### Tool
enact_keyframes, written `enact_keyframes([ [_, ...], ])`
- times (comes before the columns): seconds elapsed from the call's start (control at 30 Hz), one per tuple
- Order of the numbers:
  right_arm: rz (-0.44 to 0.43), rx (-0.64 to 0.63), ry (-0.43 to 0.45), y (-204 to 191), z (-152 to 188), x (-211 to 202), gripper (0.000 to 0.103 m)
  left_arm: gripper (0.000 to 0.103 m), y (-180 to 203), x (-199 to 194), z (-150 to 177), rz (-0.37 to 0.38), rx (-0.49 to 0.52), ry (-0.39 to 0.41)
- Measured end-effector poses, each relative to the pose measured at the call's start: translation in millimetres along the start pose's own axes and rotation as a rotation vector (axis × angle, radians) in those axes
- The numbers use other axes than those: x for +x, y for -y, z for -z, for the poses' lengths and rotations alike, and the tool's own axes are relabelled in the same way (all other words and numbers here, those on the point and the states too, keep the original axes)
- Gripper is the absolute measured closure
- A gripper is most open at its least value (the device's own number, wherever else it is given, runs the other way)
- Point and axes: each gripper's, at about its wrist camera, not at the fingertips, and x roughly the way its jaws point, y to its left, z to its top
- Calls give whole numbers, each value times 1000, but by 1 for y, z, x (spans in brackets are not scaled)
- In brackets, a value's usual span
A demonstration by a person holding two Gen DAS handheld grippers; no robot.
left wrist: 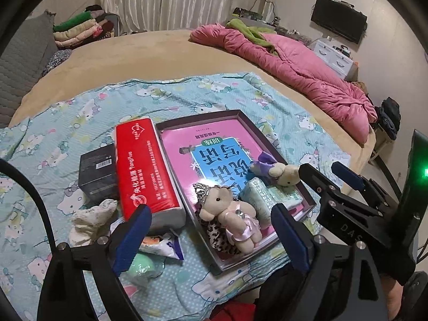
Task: Organize soft objects
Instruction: 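Withdraw both open tools from the tray toward the items beside it, then move the left tool over the white floral cloth while the right approaches the bagged green ball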
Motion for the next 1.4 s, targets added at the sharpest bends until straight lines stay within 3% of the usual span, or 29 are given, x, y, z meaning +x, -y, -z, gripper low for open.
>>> enact_keyframes([
  [0.57, -50, -70, 37, -45, -9, -38, 22, 12, -21, -34, 6, -11, -24, 35],
  [1.4, -160, -163, 64, -99, -11, -65, 22, 12, -117, -89, 18, -103, -212, 101],
])
